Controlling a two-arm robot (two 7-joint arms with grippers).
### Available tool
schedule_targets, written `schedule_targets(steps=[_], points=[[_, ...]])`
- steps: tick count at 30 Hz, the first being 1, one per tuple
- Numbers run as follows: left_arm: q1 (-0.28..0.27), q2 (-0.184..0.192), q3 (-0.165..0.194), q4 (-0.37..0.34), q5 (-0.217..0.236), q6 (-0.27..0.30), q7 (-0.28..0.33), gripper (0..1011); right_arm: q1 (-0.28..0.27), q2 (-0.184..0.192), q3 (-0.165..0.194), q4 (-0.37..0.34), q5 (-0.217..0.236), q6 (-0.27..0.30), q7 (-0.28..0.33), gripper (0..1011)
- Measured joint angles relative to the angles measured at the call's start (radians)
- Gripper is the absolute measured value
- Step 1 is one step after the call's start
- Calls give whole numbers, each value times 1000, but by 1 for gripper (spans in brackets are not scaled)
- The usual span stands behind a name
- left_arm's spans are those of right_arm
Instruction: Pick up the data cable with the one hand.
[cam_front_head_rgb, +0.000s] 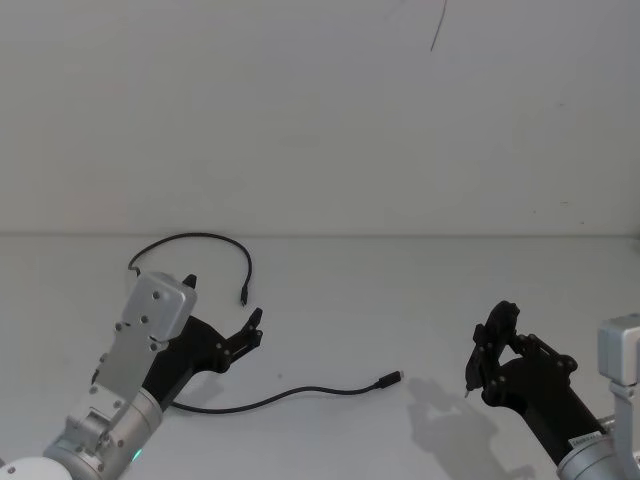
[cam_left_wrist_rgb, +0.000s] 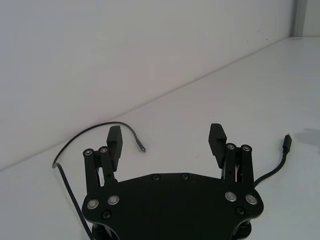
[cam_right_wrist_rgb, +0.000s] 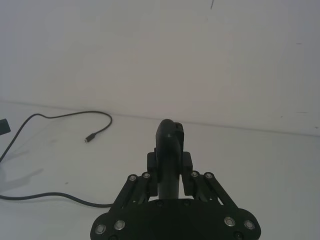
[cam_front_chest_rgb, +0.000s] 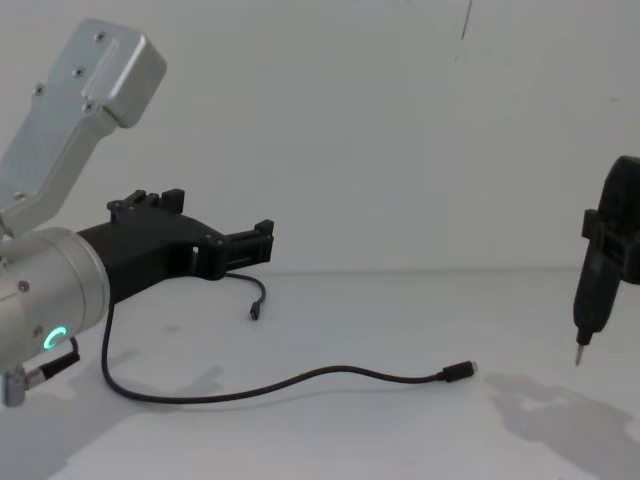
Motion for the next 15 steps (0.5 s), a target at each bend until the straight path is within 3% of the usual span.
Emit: schedule_targets(steps=[15], points=[[0, 0, 0, 0, 0, -1, 0, 1000, 0, 0, 0, 0, 0, 0, 0, 263]])
